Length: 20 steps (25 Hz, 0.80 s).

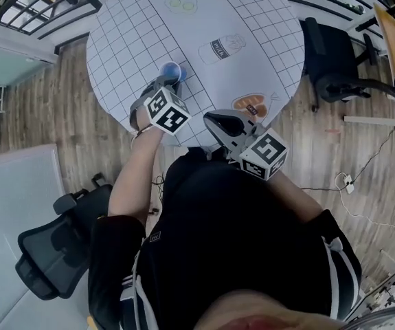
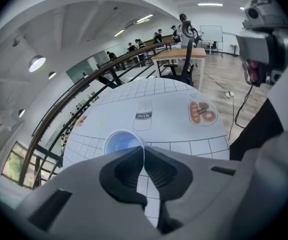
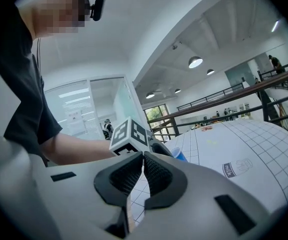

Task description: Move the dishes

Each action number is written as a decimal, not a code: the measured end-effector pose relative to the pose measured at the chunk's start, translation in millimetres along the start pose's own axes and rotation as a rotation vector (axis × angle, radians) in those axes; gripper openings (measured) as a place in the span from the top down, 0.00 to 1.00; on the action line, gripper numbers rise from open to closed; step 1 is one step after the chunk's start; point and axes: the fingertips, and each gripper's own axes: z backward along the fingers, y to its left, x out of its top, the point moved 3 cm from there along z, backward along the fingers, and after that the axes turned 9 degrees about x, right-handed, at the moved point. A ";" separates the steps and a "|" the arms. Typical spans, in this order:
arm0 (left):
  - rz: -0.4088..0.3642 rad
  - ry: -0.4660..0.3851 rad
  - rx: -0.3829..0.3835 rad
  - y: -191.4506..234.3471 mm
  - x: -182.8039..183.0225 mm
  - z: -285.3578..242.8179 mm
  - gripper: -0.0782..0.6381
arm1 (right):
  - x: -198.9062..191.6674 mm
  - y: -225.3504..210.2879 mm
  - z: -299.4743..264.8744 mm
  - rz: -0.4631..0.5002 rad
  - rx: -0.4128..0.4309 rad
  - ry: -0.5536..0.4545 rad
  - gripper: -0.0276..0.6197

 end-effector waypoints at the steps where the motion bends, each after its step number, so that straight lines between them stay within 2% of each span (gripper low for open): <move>1: -0.041 0.007 -0.006 -0.1 2.5 -8.2 0.87 | 2.1 -3.7 -2.6 -0.004 -0.004 -0.001 0.92; 3: -0.101 0.017 -0.032 -1.5 7.8 -25.1 0.87 | 2.8 -12.5 -5.4 -0.014 -0.017 0.006 0.92; 8: -0.159 0.026 -0.089 4.4 17.8 -64.0 0.87 | -1.2 -37.0 -3.5 -0.066 -0.079 0.011 0.92; 15: -0.209 0.019 -0.081 23.4 28.7 -104.2 0.87 | -7.7 -61.0 -2.7 -0.115 -0.139 0.015 0.92; 20: -0.271 0.024 -0.079 28.2 30.3 -123.9 0.87 | -6.5 -68.8 -6.3 -0.131 -0.162 0.001 0.92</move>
